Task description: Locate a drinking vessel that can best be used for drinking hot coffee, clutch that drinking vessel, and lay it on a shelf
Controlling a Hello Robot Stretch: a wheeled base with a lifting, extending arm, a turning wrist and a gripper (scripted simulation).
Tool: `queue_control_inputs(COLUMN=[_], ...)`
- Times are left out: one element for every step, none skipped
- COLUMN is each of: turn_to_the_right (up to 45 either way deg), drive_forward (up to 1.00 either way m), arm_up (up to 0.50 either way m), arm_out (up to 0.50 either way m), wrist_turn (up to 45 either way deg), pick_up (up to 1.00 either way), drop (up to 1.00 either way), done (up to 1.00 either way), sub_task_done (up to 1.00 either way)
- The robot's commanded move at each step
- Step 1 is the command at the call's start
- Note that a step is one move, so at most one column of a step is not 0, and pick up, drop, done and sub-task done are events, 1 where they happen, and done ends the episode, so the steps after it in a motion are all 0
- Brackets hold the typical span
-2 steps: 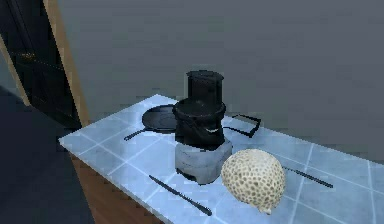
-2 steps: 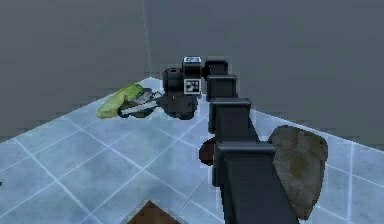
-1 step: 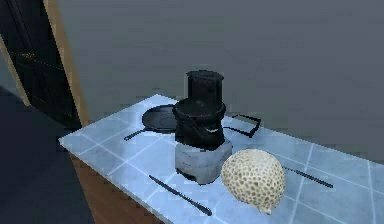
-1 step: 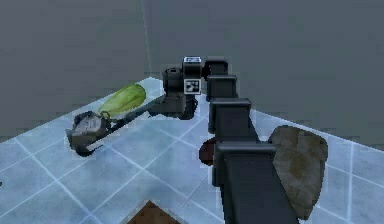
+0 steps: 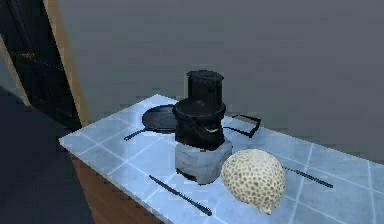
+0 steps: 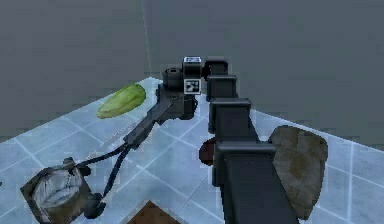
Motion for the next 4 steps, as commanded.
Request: queue_control_inputs(turn_to_the_right=[0.0, -45.0, -33.0, 0.0], drive_forward=[0.00, 0.00, 0.00, 0.30], arm_up=[0.00, 0.00, 0.00, 0.00], arm_out=[-0.26, 0.00, 0.00, 0.00], wrist_turn=[0.0, 0.0, 0.0, 0.0], pick_up=[0.00, 0.00, 0.00, 0.00], drop=[0.00, 0.00, 0.00, 0.00], done=[0.00, 0.00, 0.00, 0.00], sub_task_done=[0.00, 0.00, 0.00, 0.00])
